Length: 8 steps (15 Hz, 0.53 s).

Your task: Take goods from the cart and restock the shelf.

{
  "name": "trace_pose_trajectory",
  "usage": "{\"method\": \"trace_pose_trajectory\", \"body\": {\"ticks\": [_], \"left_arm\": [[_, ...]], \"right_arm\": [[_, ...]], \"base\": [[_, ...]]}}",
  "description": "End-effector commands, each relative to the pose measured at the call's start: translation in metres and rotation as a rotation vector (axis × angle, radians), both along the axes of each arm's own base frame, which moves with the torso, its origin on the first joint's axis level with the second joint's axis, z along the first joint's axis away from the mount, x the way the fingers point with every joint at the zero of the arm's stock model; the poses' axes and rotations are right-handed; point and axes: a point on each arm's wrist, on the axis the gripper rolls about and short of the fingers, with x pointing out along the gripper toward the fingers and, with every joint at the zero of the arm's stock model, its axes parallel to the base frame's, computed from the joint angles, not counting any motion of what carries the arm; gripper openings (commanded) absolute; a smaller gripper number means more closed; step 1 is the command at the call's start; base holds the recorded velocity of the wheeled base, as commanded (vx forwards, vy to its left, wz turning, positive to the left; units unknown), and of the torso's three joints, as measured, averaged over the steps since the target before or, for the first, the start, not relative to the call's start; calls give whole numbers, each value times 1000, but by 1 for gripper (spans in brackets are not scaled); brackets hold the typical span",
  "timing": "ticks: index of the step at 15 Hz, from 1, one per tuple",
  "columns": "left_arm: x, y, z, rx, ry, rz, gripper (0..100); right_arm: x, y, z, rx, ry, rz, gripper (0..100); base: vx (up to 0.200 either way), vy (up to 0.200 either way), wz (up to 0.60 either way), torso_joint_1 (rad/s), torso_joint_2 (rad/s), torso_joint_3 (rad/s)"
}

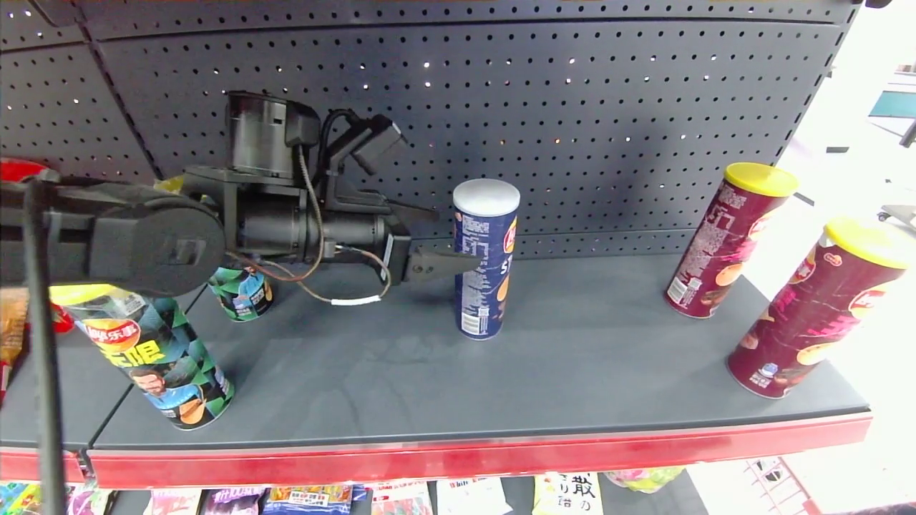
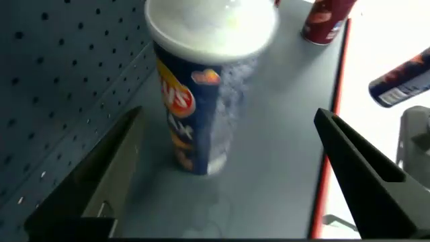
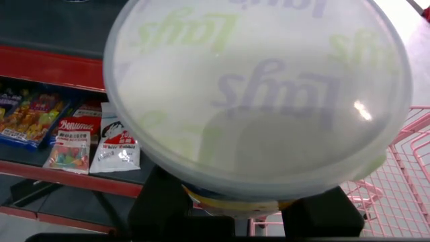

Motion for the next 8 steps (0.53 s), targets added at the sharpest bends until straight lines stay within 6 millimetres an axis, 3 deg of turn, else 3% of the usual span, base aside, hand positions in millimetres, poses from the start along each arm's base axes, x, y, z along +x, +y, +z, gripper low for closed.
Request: {"method": "trace_pose_trajectory", "body": {"ticks": [1,8], "left_arm": [[17,-12,-14,13,21,-4,100],[17,-34,-15,44,-8,59,100]], "right_arm": [[0,0,0,0,-4,-1,0],[0,0,0,0,-1,-4,0]], "base": [[0,0,0,0,0,0],[0,0,0,0,0,0]]}}
